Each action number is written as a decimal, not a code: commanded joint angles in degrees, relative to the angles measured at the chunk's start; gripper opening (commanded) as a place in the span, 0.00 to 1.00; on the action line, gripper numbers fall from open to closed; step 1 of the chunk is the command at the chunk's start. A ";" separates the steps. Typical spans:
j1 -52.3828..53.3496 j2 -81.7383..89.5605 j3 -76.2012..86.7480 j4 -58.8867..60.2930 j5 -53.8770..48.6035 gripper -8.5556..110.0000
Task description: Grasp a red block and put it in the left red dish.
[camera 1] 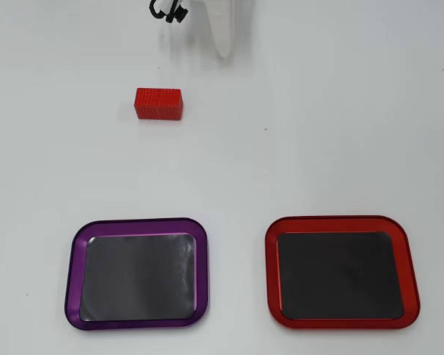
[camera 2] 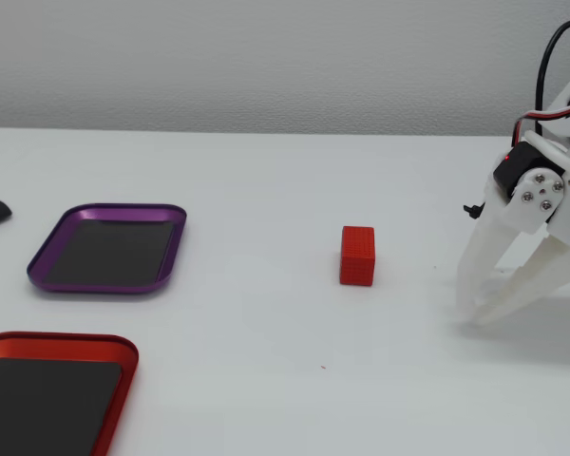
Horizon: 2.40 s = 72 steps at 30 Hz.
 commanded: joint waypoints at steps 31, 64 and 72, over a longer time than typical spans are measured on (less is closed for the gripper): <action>11.95 -22.50 -33.49 -3.52 -2.72 0.11; 24.08 -76.64 -47.72 -17.40 -23.82 0.32; 21.01 -76.64 -45.53 -20.83 -23.03 0.32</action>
